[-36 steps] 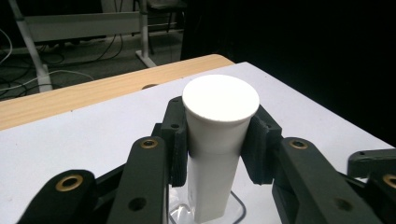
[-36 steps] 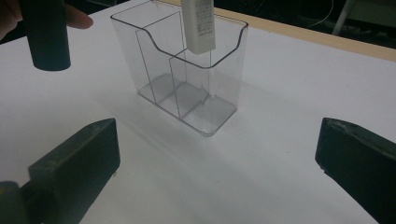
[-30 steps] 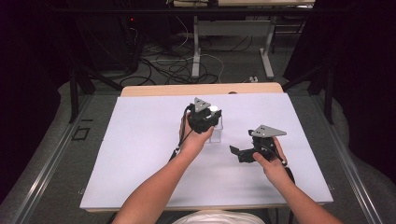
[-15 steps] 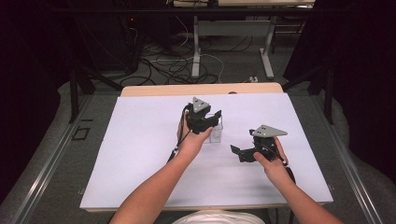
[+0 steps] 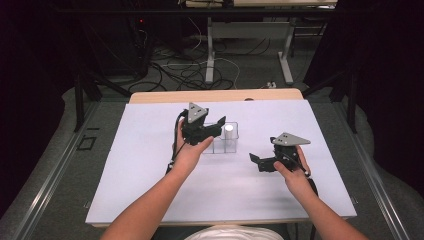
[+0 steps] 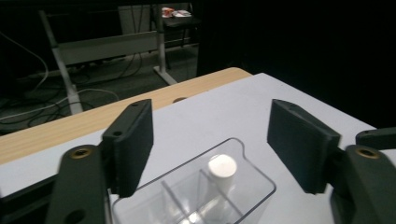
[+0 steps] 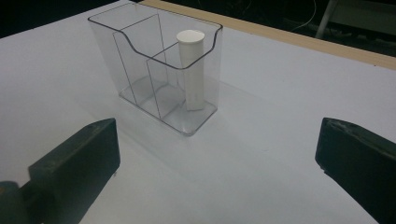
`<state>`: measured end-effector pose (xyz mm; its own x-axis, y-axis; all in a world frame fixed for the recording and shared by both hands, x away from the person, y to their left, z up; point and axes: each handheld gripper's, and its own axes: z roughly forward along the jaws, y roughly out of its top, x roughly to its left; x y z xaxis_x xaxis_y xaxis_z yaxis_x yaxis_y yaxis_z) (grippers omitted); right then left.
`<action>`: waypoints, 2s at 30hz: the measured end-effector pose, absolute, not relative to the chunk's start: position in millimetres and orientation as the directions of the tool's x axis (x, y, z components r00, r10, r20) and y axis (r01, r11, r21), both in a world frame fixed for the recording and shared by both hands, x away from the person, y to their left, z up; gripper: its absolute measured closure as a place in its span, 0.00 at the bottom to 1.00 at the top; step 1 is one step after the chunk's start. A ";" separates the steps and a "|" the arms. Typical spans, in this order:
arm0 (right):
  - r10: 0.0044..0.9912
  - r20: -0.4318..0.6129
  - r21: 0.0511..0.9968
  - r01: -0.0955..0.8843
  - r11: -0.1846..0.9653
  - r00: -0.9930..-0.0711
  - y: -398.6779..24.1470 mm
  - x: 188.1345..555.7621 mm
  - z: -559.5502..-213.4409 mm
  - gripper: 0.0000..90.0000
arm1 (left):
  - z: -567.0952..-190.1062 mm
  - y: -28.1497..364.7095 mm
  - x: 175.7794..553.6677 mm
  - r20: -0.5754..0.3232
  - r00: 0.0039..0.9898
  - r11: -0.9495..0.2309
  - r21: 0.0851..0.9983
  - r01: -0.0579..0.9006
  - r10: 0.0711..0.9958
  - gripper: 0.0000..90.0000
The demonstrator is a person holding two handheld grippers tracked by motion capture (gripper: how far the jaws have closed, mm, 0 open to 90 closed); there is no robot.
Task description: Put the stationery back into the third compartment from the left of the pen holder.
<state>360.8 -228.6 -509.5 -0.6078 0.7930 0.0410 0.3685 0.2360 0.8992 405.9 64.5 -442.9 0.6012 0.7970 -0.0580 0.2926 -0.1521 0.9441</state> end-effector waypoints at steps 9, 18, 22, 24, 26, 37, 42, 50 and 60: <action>0.800 0.032 0.903 0.360 0.233 -0.599 -230.2 361.7 -508.5 0.00 | -440.0 104.8 400.5 -0.124 0.557 -0.100 0.930 0.355 0.821 0.16; 0.809 0.027 0.902 0.363 0.233 -0.587 -235.4 364.2 -508.8 0.00 | -442.7 147.3 383.6 -0.160 0.530 -0.086 0.908 0.409 0.833 0.01; 0.819 0.045 0.902 0.375 0.213 -0.572 -237.9 364.1 -507.2 0.00 | -444.4 168.9 375.1 -0.175 0.504 -0.055 0.911 0.409 0.846 0.00; 0.822 0.040 0.905 0.369 0.211 -0.568 -240.7 364.8 -506.7 0.00 | -445.3 179.2 370.6 -0.176 0.488 -0.044 0.913 0.406 0.855 0.00; 0.834 0.050 0.904 0.379 0.196 -0.550 -243.0 365.1 -506.5 0.00 | -447.2 189.9 365.7 -0.184 0.481 -0.029 0.915 0.403 0.857 0.00; 0.855 0.073 0.898 0.406 0.167 -0.513 -253.5 367.5 -508.4 0.00 | -471.0 234.0 350.3 -0.187 0.382 0.008 0.905 0.425 0.905 0.00; 0.860 0.071 0.894 0.415 0.171 -0.506 -255.3 369.1 -511.5 0.00 | -487.7 250.2 350.0 -0.160 0.335 -0.002 0.899 0.438 0.929 0.00; 0.865 0.070 0.883 0.434 0.179 -0.497 -257.9 370.8 -517.4 0.00 | -510.6 273.1 355.5 -0.192 0.267 0.044 0.878 0.477 0.944 0.00; 0.870 0.071 0.874 0.451 0.181 -0.487 -263.0 373.4 -523.2 0.00 | -526.6 276.9 358.8 -0.202 0.236 0.051 0.851 0.523 0.951 0.00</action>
<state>373.4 -263.0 -523.2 -0.4870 0.8705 0.0714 0.4514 0.1808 0.8738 358.8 276.9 -526.6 0.2359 0.9505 -0.2021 0.5234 0.0510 0.8505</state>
